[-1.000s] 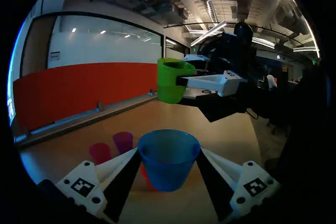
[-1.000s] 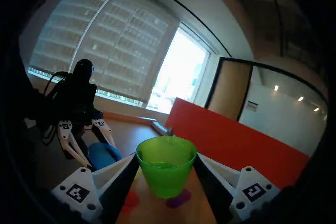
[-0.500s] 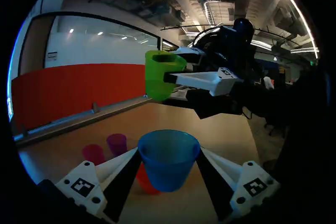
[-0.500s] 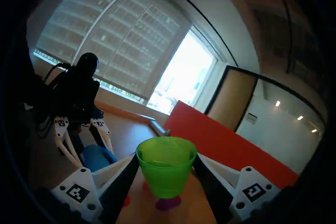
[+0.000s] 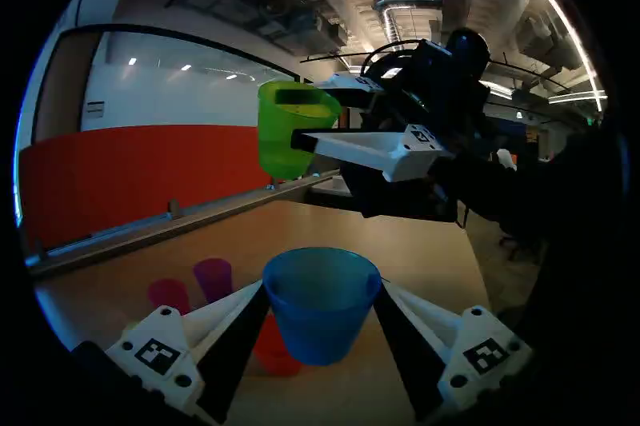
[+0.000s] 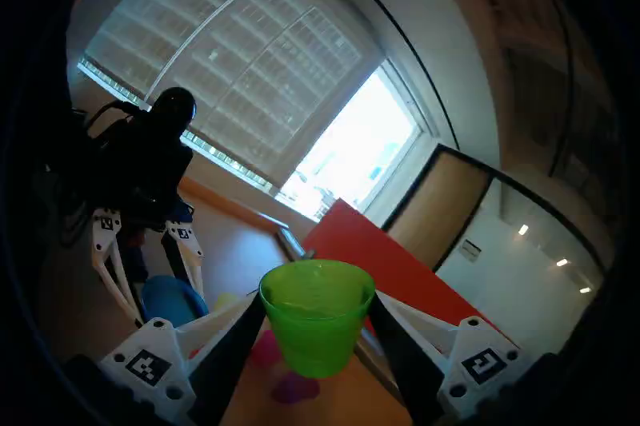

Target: Pour water

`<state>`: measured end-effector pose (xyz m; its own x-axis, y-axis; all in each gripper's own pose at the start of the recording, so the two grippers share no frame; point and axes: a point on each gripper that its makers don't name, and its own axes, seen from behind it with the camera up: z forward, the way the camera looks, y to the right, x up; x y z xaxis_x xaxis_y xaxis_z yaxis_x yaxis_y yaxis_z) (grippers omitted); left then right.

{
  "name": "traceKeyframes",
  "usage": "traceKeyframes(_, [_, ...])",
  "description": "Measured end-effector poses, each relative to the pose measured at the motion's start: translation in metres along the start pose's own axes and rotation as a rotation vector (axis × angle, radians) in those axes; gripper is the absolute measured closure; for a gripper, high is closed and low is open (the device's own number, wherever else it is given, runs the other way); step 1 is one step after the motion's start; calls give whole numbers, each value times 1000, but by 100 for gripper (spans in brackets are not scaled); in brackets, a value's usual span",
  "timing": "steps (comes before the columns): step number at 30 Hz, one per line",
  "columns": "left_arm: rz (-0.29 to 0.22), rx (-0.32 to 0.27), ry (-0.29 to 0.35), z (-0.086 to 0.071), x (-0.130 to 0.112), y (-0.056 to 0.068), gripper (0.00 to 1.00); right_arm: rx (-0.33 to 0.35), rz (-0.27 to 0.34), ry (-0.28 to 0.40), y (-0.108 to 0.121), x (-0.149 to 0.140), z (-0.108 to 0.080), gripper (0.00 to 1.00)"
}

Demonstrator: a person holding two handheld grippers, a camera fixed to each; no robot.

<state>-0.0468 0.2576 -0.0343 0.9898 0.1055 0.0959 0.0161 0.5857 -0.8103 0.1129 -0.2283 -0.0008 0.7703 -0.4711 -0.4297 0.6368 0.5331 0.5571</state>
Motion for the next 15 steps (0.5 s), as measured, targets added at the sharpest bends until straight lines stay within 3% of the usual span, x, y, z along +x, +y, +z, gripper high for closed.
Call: traceKeyframes(15, [1, -19, 12, 6, 3, 4, 13, -9, -127, 1, 8, 10, 4, 10])
